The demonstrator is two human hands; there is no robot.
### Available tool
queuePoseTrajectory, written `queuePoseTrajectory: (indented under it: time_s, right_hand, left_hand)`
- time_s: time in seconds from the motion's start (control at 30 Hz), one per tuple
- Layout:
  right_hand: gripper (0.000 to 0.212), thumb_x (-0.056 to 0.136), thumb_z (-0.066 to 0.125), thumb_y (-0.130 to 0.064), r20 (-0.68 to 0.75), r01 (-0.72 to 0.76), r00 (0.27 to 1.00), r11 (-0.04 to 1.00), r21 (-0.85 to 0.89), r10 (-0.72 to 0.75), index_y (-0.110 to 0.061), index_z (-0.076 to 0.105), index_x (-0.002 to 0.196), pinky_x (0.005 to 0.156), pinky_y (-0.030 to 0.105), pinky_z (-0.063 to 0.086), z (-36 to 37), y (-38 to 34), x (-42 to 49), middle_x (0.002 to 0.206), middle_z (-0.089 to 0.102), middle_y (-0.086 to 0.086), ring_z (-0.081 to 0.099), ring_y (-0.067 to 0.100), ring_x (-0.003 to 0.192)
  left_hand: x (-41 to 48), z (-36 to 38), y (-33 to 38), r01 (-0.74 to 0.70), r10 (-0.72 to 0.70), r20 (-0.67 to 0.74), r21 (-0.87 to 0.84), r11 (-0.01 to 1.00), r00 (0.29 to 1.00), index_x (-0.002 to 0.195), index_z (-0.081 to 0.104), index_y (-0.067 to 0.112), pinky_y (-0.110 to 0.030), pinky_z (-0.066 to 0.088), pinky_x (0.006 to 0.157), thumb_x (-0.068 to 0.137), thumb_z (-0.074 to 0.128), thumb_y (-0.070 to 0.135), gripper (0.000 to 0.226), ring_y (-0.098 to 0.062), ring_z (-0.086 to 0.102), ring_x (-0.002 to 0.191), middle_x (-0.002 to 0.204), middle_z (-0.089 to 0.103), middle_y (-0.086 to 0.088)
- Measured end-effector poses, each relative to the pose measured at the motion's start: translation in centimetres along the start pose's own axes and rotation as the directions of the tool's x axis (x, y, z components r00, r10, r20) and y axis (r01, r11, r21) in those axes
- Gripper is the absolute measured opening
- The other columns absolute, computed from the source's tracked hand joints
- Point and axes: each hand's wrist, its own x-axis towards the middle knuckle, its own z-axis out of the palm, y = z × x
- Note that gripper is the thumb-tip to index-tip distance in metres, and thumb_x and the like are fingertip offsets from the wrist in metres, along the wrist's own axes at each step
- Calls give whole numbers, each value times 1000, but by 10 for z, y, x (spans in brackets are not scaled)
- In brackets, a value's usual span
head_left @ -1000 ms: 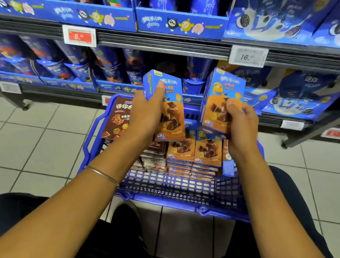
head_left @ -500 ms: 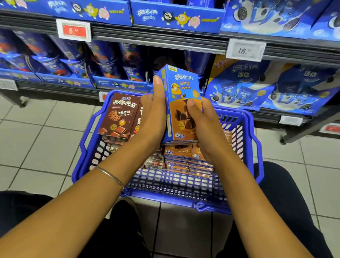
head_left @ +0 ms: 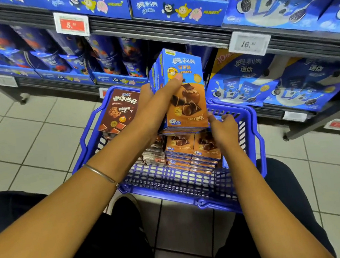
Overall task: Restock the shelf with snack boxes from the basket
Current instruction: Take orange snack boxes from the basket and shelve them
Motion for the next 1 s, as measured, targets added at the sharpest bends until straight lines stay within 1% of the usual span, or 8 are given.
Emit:
queuePoseTrajectory:
  time_s: [0.07,0.2,0.3,0.4,0.6,0.77,0.87,1.0]
  right_hand:
    - [60,95,62,-47,-28,2,1000,980,-201,-8,-2,53,133,102,45,45,7,16,8,138,51,20,46,38,130]
    - [45,93,63,-38,-18,84,995,925,-372,-98,-4,59,122,102,44,42,21,19,7,133,48,22,44,41,128]
    - [29,92,59,-31,52,181,983,892,-414,-176,-9,61,112,98,43,44,33,19,-2,125,49,19,42,40,124]
    - [22,89,63,-34,77,253,967,900,-355,-241,-15,60,100,92,47,48,46,22,-14,120,48,16,43,40,117]
    - [46,82,71,-46,-10,283,953,900,-331,-303,-17,60,115,98,52,37,62,26,-23,124,48,12,42,39,118]
    - [81,78,76,-50,-108,96,982,901,-423,-156,-16,39,142,111,53,25,44,42,-7,147,30,13,27,38,138]
    - [110,72,82,-58,-117,32,990,944,-329,-75,-12,25,154,110,53,32,41,46,-6,151,27,18,28,42,140]
    - [123,73,87,-47,-156,-69,987,988,-140,46,-1,10,157,111,54,33,42,48,-4,159,19,19,19,41,146]
  left_hand:
    - [-1,-1,0,13,-13,19,15,1000,1000,141,57,11,-51,65,92,94,78,47,62,-28,81,99,120,79,-9]
    - [-3,0,-3,19,-20,21,33,999,1000,143,58,9,-47,67,88,97,74,46,62,-27,81,98,121,79,-9]
    - [-3,0,-4,22,-22,4,27,999,1000,142,58,10,-42,67,83,97,74,44,59,-25,81,97,119,80,-8]
    - [-4,-1,-4,17,-17,5,16,1000,1000,142,59,10,-46,66,91,97,75,44,59,-25,81,100,120,80,-8]
    - [-5,-5,-5,16,-16,-3,9,1000,1000,143,58,13,-49,66,92,96,77,45,60,-24,81,100,120,80,-6]
    - [-4,-8,-4,16,-16,-3,5,1000,1000,144,55,12,-50,66,89,94,78,49,66,-25,82,96,117,81,-6]
    - [-3,-8,-3,16,-16,-11,16,1000,1000,142,55,14,-46,67,85,93,79,51,66,-23,82,93,116,81,-5]
    - [-4,-6,-2,13,-12,-5,32,999,1000,140,56,13,-46,68,85,92,79,52,65,-23,82,95,117,80,-5]
